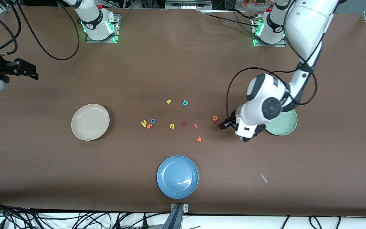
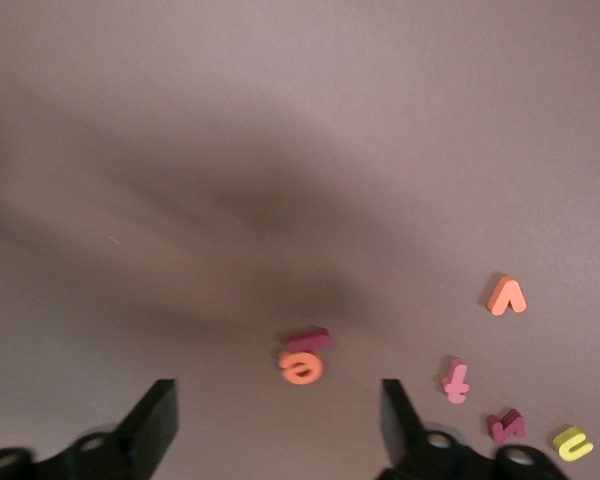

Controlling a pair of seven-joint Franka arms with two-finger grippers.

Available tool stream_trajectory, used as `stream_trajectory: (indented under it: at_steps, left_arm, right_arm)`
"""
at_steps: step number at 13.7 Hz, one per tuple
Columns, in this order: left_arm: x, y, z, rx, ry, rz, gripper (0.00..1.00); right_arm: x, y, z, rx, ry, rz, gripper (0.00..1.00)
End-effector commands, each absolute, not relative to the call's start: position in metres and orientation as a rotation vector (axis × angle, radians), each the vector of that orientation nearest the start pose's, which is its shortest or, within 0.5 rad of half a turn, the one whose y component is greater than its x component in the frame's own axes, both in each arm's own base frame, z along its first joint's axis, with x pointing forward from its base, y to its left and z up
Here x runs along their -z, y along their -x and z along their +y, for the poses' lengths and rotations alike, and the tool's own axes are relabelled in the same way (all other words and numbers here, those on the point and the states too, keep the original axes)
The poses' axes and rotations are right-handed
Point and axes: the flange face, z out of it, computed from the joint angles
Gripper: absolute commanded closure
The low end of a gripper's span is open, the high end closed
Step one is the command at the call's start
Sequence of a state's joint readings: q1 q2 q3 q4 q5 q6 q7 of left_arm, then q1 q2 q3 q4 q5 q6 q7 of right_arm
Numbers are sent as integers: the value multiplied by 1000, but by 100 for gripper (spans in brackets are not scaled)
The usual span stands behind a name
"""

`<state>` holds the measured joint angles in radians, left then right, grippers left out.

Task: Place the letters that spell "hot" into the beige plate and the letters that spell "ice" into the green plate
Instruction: 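Move the left gripper back to the orange o letter, then grasp the orange o with the left gripper while the right gripper reaches letters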

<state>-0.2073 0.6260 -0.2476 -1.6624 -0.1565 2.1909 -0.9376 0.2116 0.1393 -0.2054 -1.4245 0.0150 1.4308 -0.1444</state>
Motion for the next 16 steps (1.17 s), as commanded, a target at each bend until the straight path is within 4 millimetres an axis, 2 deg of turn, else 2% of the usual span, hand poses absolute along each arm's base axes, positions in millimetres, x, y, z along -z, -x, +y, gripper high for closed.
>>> stream_trajectory:
  at_steps: [1,3,5,6,10,11,12,13,14,15,16]
  left_arm:
    - [-225,-606,-299,-422,3075,-1073,34]
    - [-210,-598,-308,-441,3061,-1068,34]
    - [-204,-596,-312,-385,3063,-1122,34]
    - [-196,-589,-321,-383,3056,-1108,34]
    - [-179,-584,-326,-388,3031,-1095,39]
    - [-177,-584,-326,-380,3034,-1105,40]
    - [-174,-585,-326,-370,3042,-1107,41]
    - [-173,-587,-325,-357,3047,-1114,41]
    - [-172,-587,-324,-343,3049,-1105,41]
    - [-170,-588,-324,-333,3049,-1089,42]
    - [-169,-587,-324,-332,3048,-1085,43]
  right_arm:
    - [-590,-592,25,-223,3091,-279,0]
    - [-575,-603,44,-209,3091,-321,0]
    - [-555,-613,62,-227,3083,-352,0]
    - [-549,-616,67,-221,3063,-358,0]
    - [-528,-624,72,-269,3052,-364,0]
    - [-520,-626,79,-272,3054,-377,0]
    - [-512,-629,101,-227,3058,-423,0]
    - [-490,-626,108,-226,3057,-428,0]
    - [-471,-617,127,-202,3037,-472,0]
    - [-455,-611,132,-180,3035,-482,0]
    - [-440,-607,145,-170,3026,-514,0]
